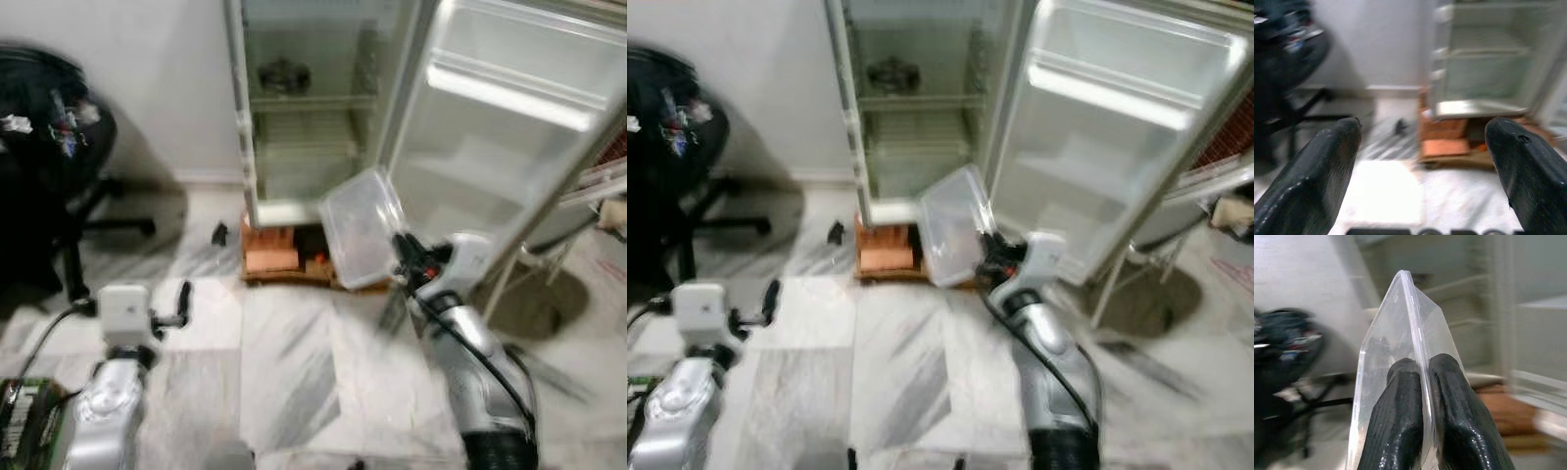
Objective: Restocking fridge
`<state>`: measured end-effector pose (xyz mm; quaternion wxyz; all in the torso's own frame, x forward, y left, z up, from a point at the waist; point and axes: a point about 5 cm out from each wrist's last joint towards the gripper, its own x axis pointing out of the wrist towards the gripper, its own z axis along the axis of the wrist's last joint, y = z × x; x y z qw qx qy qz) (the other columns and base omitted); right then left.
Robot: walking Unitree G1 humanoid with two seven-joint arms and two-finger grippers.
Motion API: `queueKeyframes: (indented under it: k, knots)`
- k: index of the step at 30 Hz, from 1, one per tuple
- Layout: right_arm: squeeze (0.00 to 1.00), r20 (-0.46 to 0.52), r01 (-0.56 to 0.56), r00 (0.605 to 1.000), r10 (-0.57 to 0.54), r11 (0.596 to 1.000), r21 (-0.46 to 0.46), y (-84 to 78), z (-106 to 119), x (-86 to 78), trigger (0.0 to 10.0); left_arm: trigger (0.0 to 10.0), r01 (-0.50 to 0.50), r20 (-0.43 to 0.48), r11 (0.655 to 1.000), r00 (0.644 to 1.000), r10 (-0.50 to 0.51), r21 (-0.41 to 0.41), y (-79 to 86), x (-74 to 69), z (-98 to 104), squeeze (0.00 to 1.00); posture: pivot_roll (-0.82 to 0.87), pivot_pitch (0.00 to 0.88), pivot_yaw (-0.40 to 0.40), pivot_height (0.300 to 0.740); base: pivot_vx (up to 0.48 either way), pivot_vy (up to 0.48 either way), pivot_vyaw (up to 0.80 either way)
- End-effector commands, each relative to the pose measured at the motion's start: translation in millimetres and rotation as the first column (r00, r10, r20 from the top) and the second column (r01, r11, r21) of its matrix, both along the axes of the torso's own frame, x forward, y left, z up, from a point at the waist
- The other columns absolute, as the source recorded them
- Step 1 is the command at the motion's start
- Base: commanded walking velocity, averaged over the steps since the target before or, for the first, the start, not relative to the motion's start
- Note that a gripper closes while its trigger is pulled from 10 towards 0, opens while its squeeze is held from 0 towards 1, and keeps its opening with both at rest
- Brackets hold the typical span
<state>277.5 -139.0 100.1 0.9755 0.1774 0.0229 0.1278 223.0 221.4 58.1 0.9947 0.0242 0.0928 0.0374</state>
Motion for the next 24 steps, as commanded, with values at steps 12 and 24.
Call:
queueKeyframes:
  k: [12, 24]
  knots:
    - [0.00, 0.012, 0.035, 0.999, -0.035, 0.999, -0.019, -11.9, 2.1, 1.0, 10.0, 10.0, 0.072, 0.043, 0.997, 0.997, -0.071, -0.025, -10.0, 5.8, 3.5, 0.00, 0.10, 0.062, -0.050, 0.740, 0.369, 0.000, 0.00]
    - [0.00, 0.002, 0.019, 1.000, -0.019, 1.000, -0.022, -8.2, -1.4, 1.2, 10.0, 10.0, 0.073, 0.038, 0.997, 0.997, -0.072, -0.035, -11.1, 5.7, 2.1, 0.00, 0.10, 0.072, -0.050, 0.740, 0.461, 0.000, 0.00]
